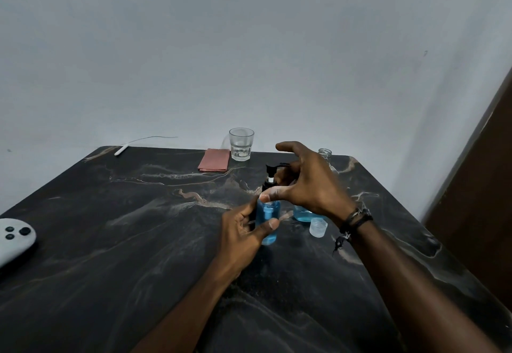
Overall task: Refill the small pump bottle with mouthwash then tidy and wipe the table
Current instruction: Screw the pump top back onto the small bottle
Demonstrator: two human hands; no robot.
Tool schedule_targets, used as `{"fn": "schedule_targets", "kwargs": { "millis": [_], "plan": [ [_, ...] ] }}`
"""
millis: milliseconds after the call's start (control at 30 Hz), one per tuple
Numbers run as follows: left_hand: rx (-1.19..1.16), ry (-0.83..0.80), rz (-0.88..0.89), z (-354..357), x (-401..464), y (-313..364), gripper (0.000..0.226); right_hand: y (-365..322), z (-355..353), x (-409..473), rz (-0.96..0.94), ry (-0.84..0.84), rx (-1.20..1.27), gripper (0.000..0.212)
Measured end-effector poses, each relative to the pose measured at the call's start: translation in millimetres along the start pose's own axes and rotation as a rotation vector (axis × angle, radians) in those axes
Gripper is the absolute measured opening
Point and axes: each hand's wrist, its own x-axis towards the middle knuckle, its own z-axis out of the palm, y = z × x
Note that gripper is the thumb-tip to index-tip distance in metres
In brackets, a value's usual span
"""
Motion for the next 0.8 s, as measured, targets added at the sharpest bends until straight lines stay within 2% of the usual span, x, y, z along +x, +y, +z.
{"fn": "schedule_targets", "kwargs": {
  "millis": [67,167,233,367,467,633,733,800],
  "plan": [
    [0.013,0.005,0.018,1,0,1,0.045,-1,0,-2,-0.016,0.011,-0.068,0.112],
    [0.027,0.007,0.039,2,0,3,0.047,-2,-2,-5,-0.034,-0.096,-0.128,0.122],
    [0.02,-0.003,0.029,2,1,3,0.047,-3,-9,-5,0.007,-0.186,-0.037,0.119],
    [-0.021,-0.01,-0.026,1,1,0,0.043,-4,-18,-7,0.042,-0.304,0.27,0.099],
    [-0.028,-0.015,-0.042,1,0,0,0.042,-3,-13,-6,0.043,-0.257,0.208,0.097],
    [-0.013,-0.01,-0.024,1,0,4,0.046,-3,-8,-3,-0.008,-0.102,-0.016,0.116],
    [-0.003,-0.003,-0.008,1,0,4,0.047,-3,-12,-3,-0.019,-0.127,-0.049,0.118],
    [-0.007,0.002,-0.014,1,1,4,0.045,-2,-16,-3,0.001,-0.194,0.052,0.107]
  ]
}}
